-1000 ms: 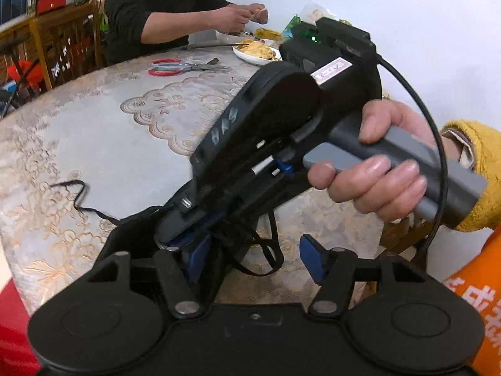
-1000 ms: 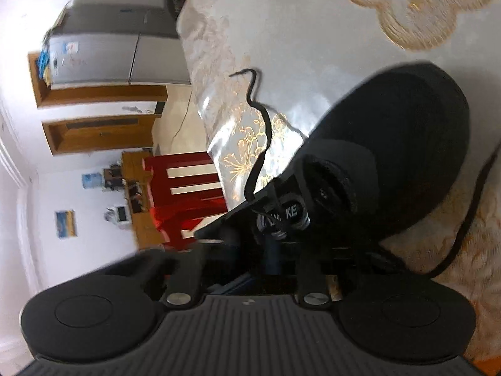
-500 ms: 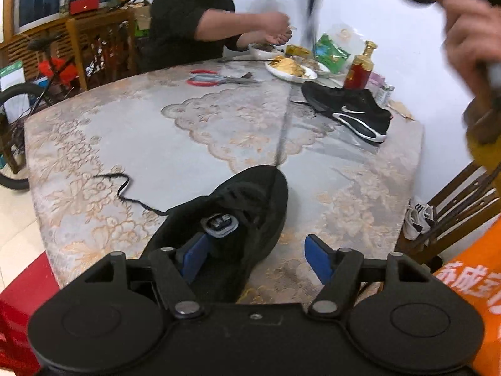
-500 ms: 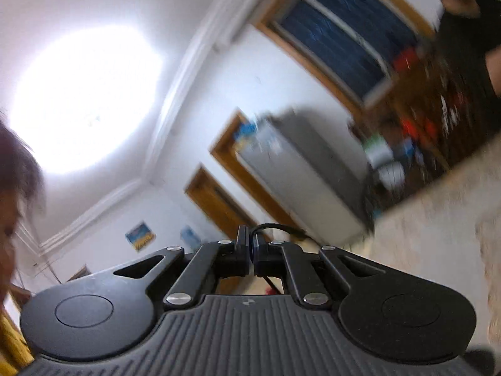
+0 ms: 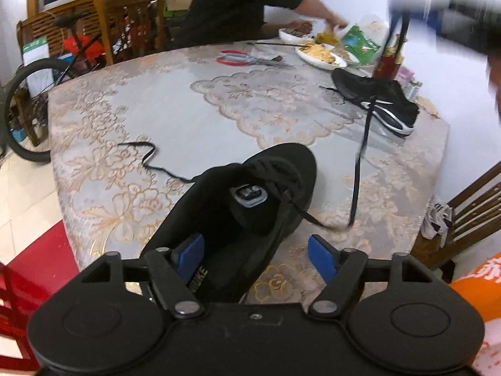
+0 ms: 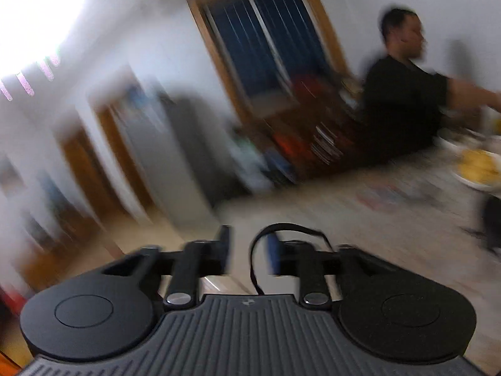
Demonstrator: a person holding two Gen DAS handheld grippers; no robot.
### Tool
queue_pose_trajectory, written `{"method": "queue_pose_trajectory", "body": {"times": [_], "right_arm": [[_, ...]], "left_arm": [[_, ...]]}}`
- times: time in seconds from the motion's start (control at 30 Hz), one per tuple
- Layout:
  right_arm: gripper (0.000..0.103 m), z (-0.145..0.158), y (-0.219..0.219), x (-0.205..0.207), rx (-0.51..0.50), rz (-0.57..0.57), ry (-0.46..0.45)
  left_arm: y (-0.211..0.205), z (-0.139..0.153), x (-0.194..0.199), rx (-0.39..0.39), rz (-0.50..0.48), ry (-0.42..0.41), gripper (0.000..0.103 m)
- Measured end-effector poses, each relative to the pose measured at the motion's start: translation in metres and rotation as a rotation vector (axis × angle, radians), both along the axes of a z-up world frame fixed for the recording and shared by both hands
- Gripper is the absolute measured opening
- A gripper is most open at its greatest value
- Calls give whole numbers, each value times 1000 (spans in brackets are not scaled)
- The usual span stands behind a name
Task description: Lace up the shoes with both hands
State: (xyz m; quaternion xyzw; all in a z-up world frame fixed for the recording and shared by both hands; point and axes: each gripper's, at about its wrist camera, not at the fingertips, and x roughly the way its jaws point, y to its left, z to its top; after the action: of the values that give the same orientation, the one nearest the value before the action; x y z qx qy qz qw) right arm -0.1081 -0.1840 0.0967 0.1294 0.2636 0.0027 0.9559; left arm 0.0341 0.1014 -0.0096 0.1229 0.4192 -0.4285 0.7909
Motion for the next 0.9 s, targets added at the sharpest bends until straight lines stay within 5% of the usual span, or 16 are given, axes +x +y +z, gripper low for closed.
{"method": "queue_pose_trajectory", "body": {"times": [0.17,0.23,0.43,0.7,0.77,0.9], "right_arm": [[39,-120,8,30,-284,-127,705],[38,-145,1,22,-259,-164,784],[44,-133,11,4,-97,-157,623],[44,-145,-2,22,-185,-282,442],[44,-150,-8,30,-253,-179,392],[44,-151,-11,50,-553,220,367]], "left_arm": [[0,-5,4,34,67,32,78],[2,-5,4,47,87,34,79],[-2,-3,1,74,115,22,81],[-5,0,2,98,181,5,83],[-8,0,2,114,181,4,83],[-15,2,0,146,186,-6,84]]}}
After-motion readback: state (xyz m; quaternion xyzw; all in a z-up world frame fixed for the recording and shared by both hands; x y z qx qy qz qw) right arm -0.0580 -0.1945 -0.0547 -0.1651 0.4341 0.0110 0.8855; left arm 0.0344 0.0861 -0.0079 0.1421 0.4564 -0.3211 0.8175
